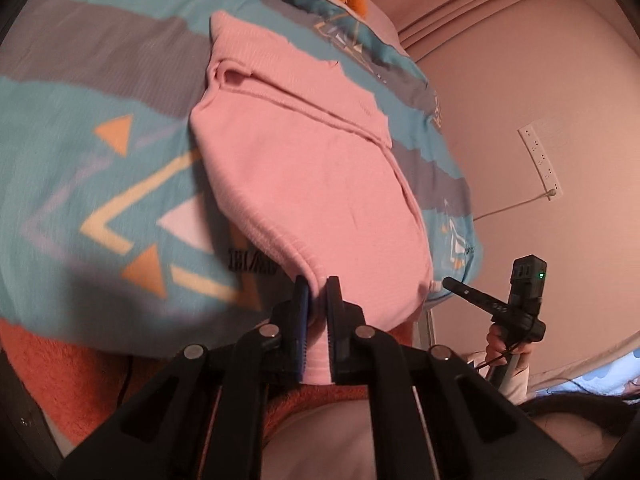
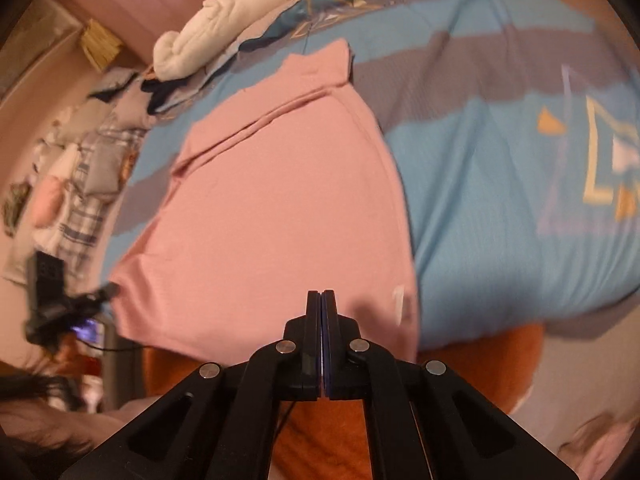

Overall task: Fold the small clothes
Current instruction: 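Grasp the hem with the left gripper and fold it toward the collar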

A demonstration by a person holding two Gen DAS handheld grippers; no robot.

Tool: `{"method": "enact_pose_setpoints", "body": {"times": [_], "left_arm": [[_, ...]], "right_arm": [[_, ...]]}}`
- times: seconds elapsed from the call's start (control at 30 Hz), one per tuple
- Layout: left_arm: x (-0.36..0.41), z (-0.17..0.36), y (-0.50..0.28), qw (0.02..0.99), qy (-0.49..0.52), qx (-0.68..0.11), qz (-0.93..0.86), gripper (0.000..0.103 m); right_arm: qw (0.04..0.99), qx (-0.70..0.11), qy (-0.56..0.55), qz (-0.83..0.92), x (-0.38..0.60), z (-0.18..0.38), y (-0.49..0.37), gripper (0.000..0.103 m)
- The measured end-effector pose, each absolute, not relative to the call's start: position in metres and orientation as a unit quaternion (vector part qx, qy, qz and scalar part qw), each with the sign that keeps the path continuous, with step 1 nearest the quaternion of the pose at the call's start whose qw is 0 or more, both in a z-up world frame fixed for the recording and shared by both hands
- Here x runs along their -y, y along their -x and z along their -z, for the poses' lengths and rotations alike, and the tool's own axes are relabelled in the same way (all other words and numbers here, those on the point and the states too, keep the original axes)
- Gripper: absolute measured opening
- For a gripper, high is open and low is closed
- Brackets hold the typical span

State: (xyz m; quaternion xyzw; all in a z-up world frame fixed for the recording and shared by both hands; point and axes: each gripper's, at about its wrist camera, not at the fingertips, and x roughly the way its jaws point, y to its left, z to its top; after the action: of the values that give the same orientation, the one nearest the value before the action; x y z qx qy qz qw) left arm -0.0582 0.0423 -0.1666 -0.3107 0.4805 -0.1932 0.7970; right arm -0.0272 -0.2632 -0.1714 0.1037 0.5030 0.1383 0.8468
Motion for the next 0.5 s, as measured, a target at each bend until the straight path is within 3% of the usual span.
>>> {"method": "enact_pose_setpoints", "body": {"times": [0.23,0.33,0.37,0.5], "left_arm": [[-0.039,0.165,0.047,0.791,0.332,-0.479,0.186,0.007],[-0.034,0.163,0.037,0.786,0.337,-0.484,0.189,0.007],[-0.035,0.162,0.036,0.785,0.337,-0.484,0.189,0.007],[-0.04,0.164,0.032,0.781,0.351,-0.482,0.187,0.007]], "right_arm": [[0.841,-0.53,-0.075,-0.078,0.275,0.19,0.033,0.006],[0.834,-0.543,-0.08,-0.068,0.282,0.2,0.039,0.027],[0.829,-0.549,-0.088,-0.068,0.284,0.205,0.039,0.04],[0.813,-0.565,-0.117,-0.075,0.286,0.224,0.043,0.044]]}}
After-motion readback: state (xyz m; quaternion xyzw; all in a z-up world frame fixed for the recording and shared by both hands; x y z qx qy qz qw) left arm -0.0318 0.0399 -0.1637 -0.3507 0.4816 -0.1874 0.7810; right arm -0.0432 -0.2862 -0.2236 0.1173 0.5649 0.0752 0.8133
